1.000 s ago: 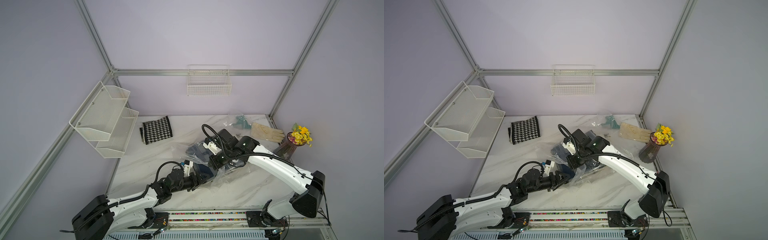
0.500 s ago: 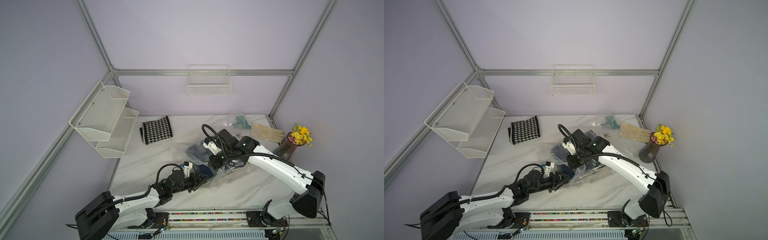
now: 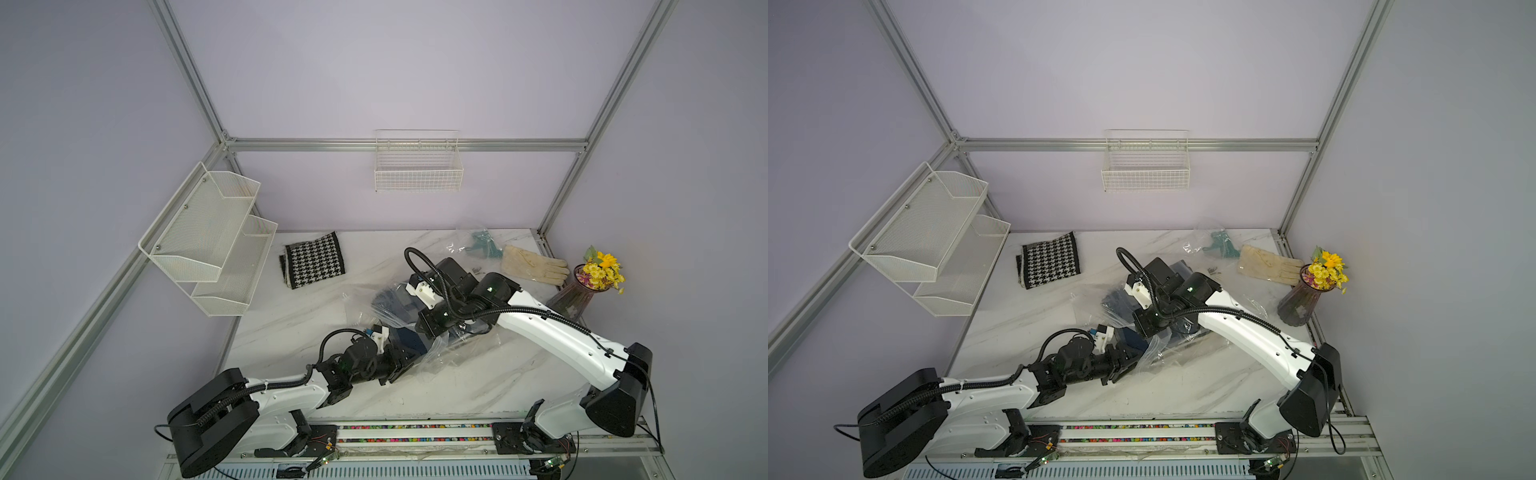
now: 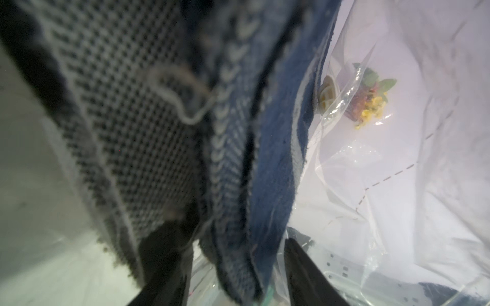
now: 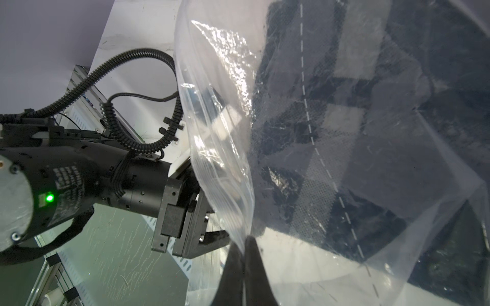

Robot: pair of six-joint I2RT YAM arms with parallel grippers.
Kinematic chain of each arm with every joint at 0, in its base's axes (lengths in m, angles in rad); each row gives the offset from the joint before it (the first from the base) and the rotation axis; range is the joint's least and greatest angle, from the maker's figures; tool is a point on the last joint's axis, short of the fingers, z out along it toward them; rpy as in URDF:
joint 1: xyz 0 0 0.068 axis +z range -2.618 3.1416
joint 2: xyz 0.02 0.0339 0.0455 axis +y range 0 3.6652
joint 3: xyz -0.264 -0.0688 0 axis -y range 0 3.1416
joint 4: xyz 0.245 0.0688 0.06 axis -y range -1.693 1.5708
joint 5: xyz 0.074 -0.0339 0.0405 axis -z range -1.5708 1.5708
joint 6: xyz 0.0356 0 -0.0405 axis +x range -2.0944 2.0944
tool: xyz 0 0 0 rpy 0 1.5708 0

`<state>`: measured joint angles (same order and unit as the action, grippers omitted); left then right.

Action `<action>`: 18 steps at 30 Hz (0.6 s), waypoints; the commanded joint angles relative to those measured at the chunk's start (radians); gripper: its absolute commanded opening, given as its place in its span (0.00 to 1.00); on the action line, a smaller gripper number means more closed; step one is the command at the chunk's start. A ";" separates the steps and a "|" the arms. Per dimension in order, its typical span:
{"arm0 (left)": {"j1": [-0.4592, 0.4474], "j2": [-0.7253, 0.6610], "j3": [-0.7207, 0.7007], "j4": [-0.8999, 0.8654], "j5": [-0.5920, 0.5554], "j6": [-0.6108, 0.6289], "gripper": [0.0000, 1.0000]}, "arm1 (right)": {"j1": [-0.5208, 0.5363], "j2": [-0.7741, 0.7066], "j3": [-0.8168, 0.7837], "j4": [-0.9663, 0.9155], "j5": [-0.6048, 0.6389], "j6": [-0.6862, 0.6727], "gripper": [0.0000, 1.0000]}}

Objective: Take the scarf out of the vacuum bag
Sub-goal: Take out the scarf from the vacuum bag.

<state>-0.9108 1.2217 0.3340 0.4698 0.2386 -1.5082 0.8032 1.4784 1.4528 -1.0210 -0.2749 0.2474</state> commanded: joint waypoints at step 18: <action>-0.003 0.052 0.021 0.007 -0.009 0.020 0.70 | 0.000 -0.037 -0.017 0.012 0.014 -0.008 0.00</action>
<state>-0.9112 1.2617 0.3351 0.4351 0.2310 -1.5002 0.8032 1.4700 1.4387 -1.0153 -0.2676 0.2466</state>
